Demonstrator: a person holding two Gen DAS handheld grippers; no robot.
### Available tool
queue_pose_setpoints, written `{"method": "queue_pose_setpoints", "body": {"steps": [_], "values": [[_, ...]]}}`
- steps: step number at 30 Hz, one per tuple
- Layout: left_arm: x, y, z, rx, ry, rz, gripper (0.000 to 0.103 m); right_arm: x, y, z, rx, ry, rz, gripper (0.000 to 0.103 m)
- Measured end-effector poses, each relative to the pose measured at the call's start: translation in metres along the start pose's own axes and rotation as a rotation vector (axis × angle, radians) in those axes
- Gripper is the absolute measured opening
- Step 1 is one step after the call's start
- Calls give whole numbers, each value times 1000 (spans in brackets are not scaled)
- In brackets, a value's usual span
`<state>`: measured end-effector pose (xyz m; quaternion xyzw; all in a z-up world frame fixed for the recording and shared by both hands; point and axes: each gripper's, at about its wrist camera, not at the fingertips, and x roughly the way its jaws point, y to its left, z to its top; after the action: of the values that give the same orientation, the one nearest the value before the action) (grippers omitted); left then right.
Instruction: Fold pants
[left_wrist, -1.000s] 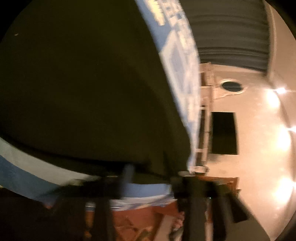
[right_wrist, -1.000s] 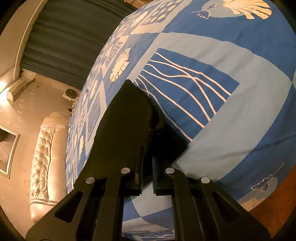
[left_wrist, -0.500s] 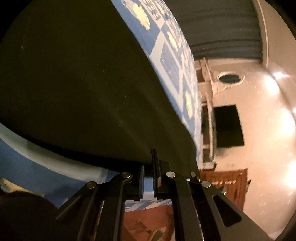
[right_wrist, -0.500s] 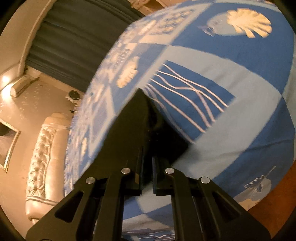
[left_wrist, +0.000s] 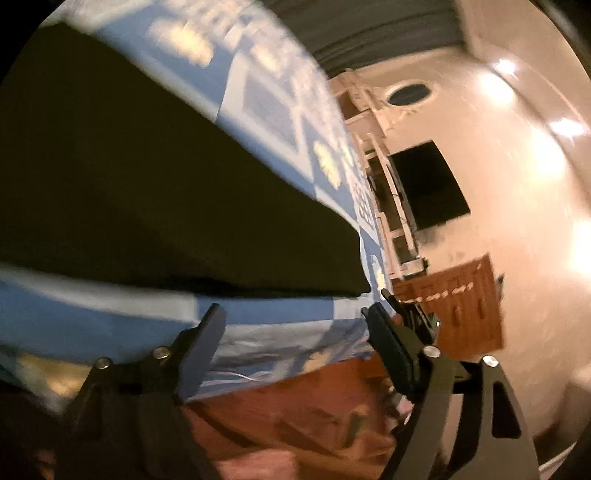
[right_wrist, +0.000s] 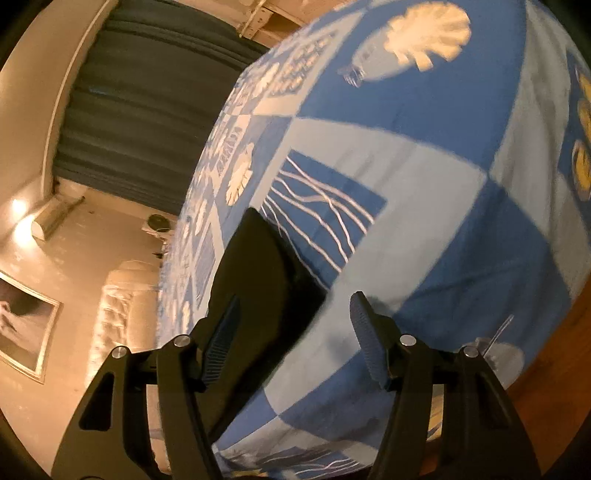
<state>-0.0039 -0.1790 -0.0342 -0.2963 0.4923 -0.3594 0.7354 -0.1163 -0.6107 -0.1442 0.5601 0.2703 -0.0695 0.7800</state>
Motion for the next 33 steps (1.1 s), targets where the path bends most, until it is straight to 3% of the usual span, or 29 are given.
{"method": "queue_pose_setpoints", "body": {"steps": [3, 6, 11, 14, 16, 18, 19, 26, 31, 33], "values": [[-37, 11, 14, 65, -42, 89, 84, 14, -1, -3, 33, 31, 66, 62], [-79, 40, 31, 56, -122, 177, 84, 30, 2, -3, 43, 56, 104, 66], [-143, 111, 54, -67, -217, 333, 84, 46, -3, 2, 119, 50, 129, 67], [-163, 135, 65, -143, -264, 384, 84, 47, -9, 5, 168, 73, 140, 64], [-176, 145, 71, -175, -282, 364, 84, 47, -13, 6, 188, 98, 126, 55], [-182, 148, 76, -168, -310, 353, 84, 46, -20, 5, 210, 103, 79, 21], [-182, 150, 77, -164, -310, 362, 84, 45, -21, 0, 206, 104, 70, 17], [-181, 178, 66, -329, -240, 308, 84, 38, 8, 0, 40, 68, -16, 14], [-188, 173, 65, -300, -256, 352, 84, 26, 34, 3, -47, 17, -71, 12], [-190, 173, 66, -288, -254, 367, 84, 29, 33, 2, -65, 39, -119, 12]]}}
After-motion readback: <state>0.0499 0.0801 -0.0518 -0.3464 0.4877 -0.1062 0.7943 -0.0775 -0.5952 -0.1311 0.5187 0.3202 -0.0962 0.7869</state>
